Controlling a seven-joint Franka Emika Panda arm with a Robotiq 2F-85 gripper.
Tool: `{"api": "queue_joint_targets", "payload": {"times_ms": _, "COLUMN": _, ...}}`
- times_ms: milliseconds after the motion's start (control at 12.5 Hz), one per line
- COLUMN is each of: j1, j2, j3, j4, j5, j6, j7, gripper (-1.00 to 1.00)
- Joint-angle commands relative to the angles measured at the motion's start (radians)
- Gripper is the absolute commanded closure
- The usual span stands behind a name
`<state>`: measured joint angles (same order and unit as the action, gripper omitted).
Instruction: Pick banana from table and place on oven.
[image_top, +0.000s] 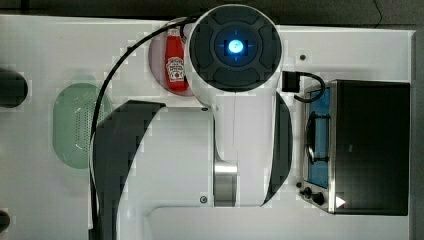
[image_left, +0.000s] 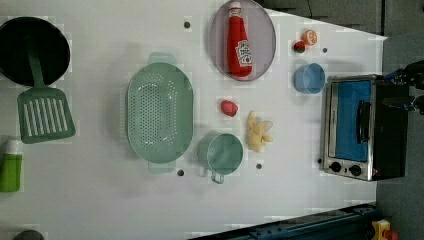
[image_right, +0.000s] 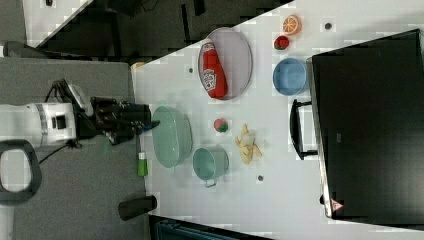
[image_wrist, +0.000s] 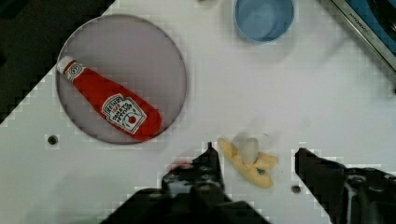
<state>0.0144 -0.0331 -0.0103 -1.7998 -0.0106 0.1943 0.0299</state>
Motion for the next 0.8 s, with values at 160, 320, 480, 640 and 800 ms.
{"api": "queue_joint_targets", "payload": {"times_ms": 160, "j1": -0.027, "j2": -0.462, "j3": -0.025, "j4": -0.229, "j5": -0.006, "j6": -0.217, "j7": -0.028, "gripper": -0.80}}
{"api": "queue_joint_targets", "payload": {"times_ms": 320, "j1": -0.027, "j2": -0.462, "j3": -0.024, "j4": -0.231, "j5": -0.006, "j6": -0.216, "j7": -0.028, "gripper": -1.00}}
{"api": "queue_joint_targets", "payload": {"times_ms": 480, "j1": -0.025, "j2": -0.451, "j3": -0.022, "j4": -0.251, "j5": -0.006, "j6": -0.198, "j7": -0.029, "gripper": -1.00}}
{"api": "queue_joint_targets", "payload": {"times_ms": 640, "j1": -0.024, "j2": -0.417, "j3": -0.014, "j4": -0.290, "j5": -0.006, "j6": -0.124, "j7": -0.028, "gripper": -1.00}}
{"api": "queue_joint_targets", "payload": {"times_ms": 800, "j1": -0.024, "j2": -0.361, "j3": -0.004, "j4": -0.343, "j5": -0.006, "j6": -0.032, "j7": -0.029, "gripper": -1.00}}
